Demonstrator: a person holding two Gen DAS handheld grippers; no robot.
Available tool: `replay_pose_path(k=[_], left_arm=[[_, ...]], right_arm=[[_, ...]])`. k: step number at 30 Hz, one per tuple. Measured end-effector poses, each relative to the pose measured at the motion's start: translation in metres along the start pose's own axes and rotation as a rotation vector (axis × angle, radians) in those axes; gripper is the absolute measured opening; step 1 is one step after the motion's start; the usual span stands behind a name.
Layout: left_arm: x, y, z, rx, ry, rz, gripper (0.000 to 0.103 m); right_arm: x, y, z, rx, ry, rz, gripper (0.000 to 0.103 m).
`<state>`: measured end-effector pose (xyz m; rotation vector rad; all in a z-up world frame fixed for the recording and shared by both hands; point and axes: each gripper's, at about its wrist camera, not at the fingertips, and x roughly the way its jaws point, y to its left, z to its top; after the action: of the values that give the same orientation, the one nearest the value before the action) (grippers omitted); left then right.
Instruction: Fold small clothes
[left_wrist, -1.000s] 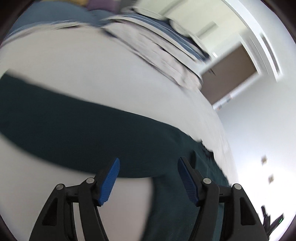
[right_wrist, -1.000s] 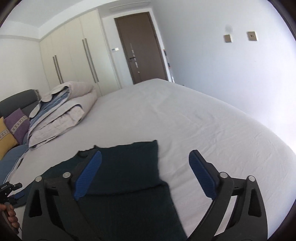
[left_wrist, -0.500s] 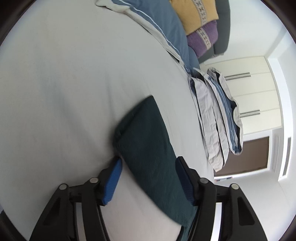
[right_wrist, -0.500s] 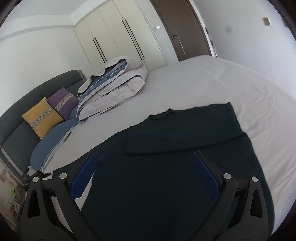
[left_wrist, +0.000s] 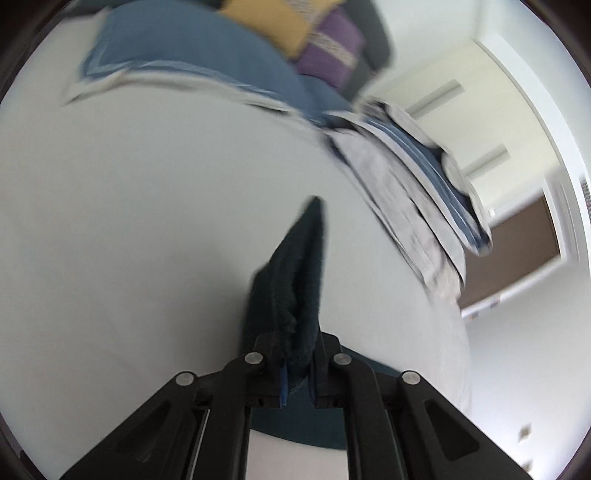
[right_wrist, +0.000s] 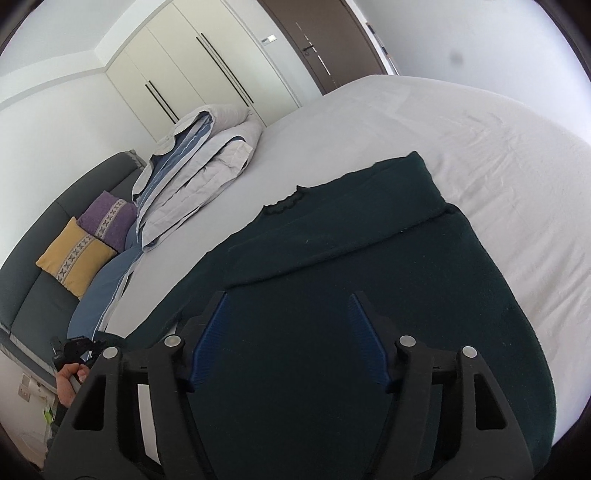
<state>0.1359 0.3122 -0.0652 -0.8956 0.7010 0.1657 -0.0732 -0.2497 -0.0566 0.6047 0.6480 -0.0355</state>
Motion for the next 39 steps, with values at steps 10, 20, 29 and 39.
replay_pose_path(k=[10,20,29,39], left_arm=[[0.035,-0.240,-0.208,0.745,0.175,-0.130,0.009],[0.055,-0.224,-0.298,0.921,0.304,-0.081,0.076],[0.007,-0.163,-0.238,0.737,0.298,-0.144,0.083],[0.001,-0.103,-0.168,0.568,0.241,-0.063,0.082]], right_arm=[[-0.014,-0.062,-0.004,0.103,-0.024,-0.049,0.064],[0.008,-0.094,0.006,0.129,0.047,-0.071,0.066],[0.115,-0.007,0.037,0.011,0.214,0.063,0.066],[0.256,0.081,0.023,-0.146,0.472,-0.038,0.063]])
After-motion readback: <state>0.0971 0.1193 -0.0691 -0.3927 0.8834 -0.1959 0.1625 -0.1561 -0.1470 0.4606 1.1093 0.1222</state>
